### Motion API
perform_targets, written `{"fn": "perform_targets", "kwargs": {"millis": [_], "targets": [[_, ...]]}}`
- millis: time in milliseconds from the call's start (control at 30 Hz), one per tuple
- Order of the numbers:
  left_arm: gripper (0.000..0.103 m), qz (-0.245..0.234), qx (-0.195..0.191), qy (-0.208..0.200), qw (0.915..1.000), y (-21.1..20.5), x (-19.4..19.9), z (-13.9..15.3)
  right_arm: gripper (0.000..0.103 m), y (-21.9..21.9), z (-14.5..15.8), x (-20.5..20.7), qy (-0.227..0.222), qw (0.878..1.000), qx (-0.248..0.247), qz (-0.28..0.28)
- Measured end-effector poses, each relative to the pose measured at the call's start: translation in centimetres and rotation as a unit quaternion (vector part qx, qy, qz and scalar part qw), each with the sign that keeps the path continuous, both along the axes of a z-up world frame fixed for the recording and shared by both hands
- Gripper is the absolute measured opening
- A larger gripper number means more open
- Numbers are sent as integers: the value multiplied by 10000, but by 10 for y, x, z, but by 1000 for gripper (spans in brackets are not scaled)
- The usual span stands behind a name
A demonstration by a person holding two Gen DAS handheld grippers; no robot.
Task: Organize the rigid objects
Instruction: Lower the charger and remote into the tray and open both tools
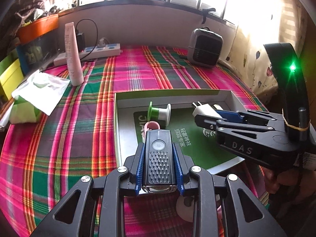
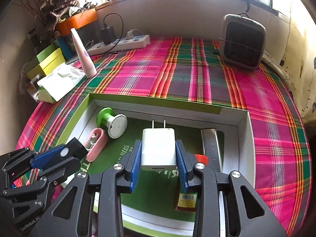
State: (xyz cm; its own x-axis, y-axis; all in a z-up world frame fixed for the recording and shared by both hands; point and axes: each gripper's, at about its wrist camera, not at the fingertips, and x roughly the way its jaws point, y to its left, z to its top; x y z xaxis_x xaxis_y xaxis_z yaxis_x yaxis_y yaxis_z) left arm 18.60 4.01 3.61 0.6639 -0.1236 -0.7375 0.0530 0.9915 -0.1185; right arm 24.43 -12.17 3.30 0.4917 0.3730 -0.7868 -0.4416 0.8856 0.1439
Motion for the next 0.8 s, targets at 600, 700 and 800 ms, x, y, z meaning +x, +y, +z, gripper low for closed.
{"fn": "perform_targets", "kwargs": {"millis": [600, 700, 800], "targets": [[26, 21, 84, 102, 9999, 2, 14, -12, 35, 10, -8, 10, -49, 9998, -203, 23], [26, 10, 54, 120, 9999, 3, 15, -13, 35, 12, -9, 10, -89, 9996, -266, 21], [26, 7, 49, 119, 9999, 4, 15, -14, 35, 11, -11, 11, -57, 9996, -261, 21]]}}
